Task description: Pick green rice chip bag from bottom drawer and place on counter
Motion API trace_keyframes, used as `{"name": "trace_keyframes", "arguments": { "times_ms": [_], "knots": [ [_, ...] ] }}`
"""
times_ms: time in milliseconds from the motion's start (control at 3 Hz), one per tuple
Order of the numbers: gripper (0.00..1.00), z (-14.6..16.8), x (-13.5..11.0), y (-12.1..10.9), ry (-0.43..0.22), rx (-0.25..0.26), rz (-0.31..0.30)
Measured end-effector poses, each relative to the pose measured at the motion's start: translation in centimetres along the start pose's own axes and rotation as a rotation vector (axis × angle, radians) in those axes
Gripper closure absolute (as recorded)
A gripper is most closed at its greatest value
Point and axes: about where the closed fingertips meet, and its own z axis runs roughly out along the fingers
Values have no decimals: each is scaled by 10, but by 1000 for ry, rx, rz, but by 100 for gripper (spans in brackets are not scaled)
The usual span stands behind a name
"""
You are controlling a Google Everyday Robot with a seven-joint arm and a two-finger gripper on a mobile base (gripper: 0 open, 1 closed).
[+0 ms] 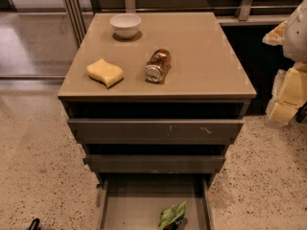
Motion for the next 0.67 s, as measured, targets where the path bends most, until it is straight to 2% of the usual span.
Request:
{"name": "trace_keyframes", "arguments": {
  "times_ms": [333, 667],
  "knots": [
    [0, 0, 0, 0, 0, 0, 0],
    [0, 24, -18, 19, -89, -39, -78]
  ]
}}
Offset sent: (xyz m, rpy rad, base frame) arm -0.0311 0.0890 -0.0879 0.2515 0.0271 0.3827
